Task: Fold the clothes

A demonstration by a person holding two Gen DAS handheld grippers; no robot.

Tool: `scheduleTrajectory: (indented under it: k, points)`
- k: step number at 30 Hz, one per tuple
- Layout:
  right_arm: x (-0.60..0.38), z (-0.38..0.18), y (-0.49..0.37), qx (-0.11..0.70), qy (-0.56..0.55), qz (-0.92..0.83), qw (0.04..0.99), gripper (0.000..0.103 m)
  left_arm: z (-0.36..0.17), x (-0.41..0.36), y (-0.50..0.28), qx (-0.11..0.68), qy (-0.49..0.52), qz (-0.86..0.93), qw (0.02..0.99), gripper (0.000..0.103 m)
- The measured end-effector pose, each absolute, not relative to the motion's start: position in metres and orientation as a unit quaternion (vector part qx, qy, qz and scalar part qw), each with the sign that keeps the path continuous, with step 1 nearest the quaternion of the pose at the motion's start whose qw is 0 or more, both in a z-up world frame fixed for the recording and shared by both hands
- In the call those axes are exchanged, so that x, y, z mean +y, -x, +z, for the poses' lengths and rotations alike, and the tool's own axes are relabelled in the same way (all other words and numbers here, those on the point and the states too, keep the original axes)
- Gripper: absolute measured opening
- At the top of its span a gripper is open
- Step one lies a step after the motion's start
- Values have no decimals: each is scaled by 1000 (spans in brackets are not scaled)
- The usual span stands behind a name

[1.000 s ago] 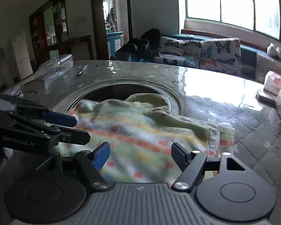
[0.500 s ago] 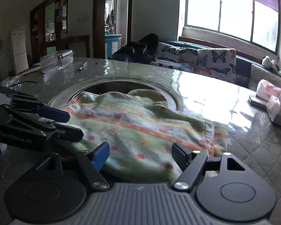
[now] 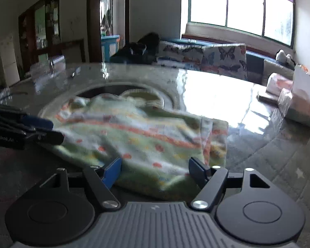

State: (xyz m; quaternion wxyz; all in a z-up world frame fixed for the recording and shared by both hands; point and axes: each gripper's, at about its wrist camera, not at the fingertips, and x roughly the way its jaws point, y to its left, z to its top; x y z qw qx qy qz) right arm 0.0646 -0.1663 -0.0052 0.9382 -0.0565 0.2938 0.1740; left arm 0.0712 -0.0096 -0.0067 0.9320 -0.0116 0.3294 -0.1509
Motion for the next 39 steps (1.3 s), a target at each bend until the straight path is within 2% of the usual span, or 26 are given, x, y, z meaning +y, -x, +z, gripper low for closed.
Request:
scheduleTrajectory:
  k: [27, 39]
  points:
    - [-227, -12, -65, 316, 17, 72, 946, 76, -10, 27, -66, 334, 35, -96, 937, 55]
    - [-222, -6, -69, 305, 31, 70, 949, 77, -12, 45, -61, 336, 51, -73, 938, 57]
